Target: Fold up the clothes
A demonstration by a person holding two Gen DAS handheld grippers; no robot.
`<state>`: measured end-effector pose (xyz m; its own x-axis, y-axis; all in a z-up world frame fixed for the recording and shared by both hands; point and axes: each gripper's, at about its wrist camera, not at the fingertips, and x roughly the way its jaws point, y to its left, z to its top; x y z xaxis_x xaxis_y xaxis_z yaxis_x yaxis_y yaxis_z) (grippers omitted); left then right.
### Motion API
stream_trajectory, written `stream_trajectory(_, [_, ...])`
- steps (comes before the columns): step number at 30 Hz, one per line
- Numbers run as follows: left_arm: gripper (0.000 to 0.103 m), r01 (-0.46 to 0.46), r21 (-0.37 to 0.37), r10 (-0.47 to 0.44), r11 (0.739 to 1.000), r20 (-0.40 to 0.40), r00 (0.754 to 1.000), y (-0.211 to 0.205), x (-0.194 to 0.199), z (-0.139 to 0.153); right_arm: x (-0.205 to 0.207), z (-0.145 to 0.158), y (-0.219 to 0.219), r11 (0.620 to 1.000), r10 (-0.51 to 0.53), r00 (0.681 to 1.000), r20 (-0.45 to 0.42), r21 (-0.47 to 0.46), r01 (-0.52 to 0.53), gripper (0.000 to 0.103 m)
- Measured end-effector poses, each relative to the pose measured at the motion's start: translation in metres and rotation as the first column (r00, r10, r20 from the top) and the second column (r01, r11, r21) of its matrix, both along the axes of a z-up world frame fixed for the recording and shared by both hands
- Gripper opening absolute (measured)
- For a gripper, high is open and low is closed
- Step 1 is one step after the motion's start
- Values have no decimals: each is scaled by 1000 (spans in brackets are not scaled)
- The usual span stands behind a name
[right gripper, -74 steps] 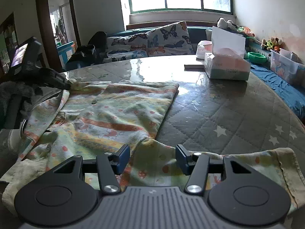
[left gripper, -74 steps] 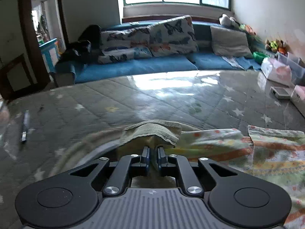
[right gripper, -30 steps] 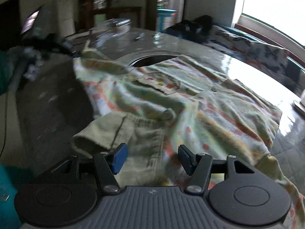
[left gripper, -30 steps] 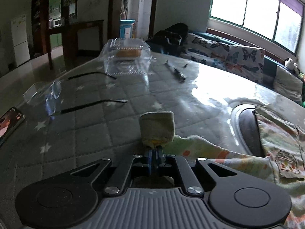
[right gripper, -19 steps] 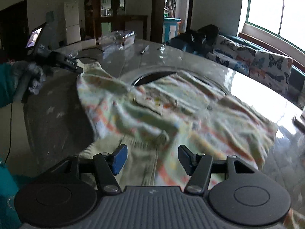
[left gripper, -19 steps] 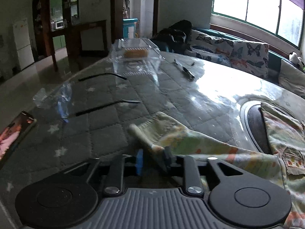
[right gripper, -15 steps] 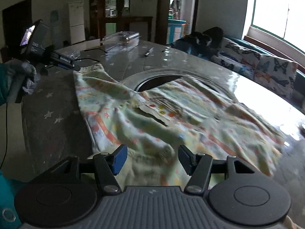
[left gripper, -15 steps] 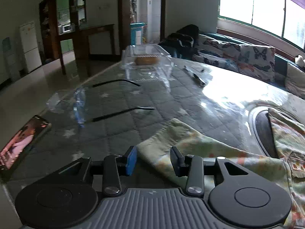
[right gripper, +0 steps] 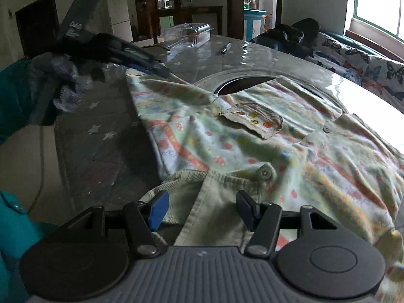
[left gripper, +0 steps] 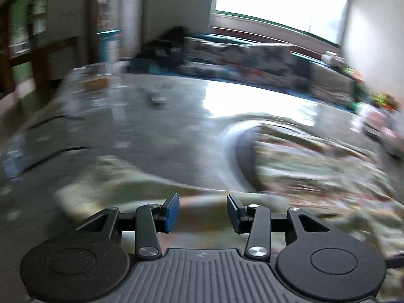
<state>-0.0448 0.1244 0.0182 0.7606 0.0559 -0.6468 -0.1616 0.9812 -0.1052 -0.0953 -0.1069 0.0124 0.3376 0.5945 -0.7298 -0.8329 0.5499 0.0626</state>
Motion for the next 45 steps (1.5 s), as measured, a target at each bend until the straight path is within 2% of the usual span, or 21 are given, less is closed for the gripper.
stream_trajectory(4, [40, 162, -20, -162, 987, 2, 987, -46, 13, -2, -3, 9, -12, 999, -34, 999, 5, 32, 34, 60])
stream_trajectory(5, [29, 201, -27, -201, 979, 0, 980, -55, 15, -4, -3, 12, -16, 998, -47, 999, 9, 43, 47, 60])
stream_trajectory(6, [24, 238, -34, -238, 971, -2, 971, -64, 17, -5, -4, 15, -20, 997, -60, 998, 14, 55, 59, 60])
stream_trajectory(9, [13, 335, -35, -335, 942, -11, 942, -89, 16, -10, -4, 23, -35, 990, -123, 992, 36, 69, 120, 59])
stream_trajectory(11, [13, 369, -36, -370, 929, -17, 929, -98, 12, -11, -2, 26, -43, 984, -165, 986, 30, 68, 163, 56])
stream_trajectory(13, [13, 383, -39, -384, 923, -20, 923, -102, 7, -11, -5, 28, -44, 985, -160, 986, 37, 64, 157, 52])
stream_trajectory(14, [13, 381, -44, -382, 924, -21, 924, -101, 5, -11, -7, 28, -42, 988, -146, 988, 44, 62, 143, 51])
stream_trajectory(16, [14, 375, -54, -376, 926, -20, 926, -98, 0, -8, -11, 26, -32, 993, -99, 994, 39, 62, 97, 40])
stream_trajectory(20, [14, 376, -51, -377, 925, -14, 926, -92, -12, -2, -10, 13, -7, 999, -44, 998, 34, 31, 43, 33])
stream_trajectory(24, [14, 407, -46, -408, 912, -12, 913, -90, -28, 1, -3, -2, 7, 998, -67, 998, 14, -3, 67, 18])
stream_trajectory(26, [14, 431, -44, -432, 901, -14, 902, -92, -35, 1, -2, -1, 3, 995, -96, 995, 13, 5, 95, 8])
stream_trajectory(27, [15, 445, -43, -446, 894, -15, 895, -94, -38, 0, -1, 0, 0, 993, -119, 993, 12, 11, 119, 6])
stream_trajectory(29, [15, 475, -40, -475, 879, -15, 880, -99, -42, -1, 1, 4, -10, 986, -163, 987, 8, 33, 163, 6])
stream_trajectory(32, [16, 540, -37, -541, 841, -12, 841, -112, -45, -3, 2, 13, -28, 972, -220, 976, -12, 83, 220, 5])
stream_trajectory(34, [20, 587, -35, -587, 809, -11, 809, -122, -46, -4, 2, 19, -41, 960, -255, 967, -22, 116, 256, 5])
stream_trajectory(36, [29, 627, -26, -628, 779, -18, 778, -132, -47, -7, 2, 24, -50, 949, -280, 960, -30, 144, 281, 5])
stream_trajectory(38, [33, 650, -11, -650, 760, -38, 759, -141, -46, -11, 4, 27, -56, 941, -295, 955, -34, 161, 296, 5])
stream_trajectory(40, [33, 661, 9, -659, 751, -62, 750, -148, -44, -16, 3, 28, -59, 939, -300, 953, -33, 166, 301, 5])
stream_trajectory(45, [33, 667, 23, -663, 744, -98, 742, -149, -46, -24, 6, 25, -59, 939, -297, 954, -38, 171, 299, 5])
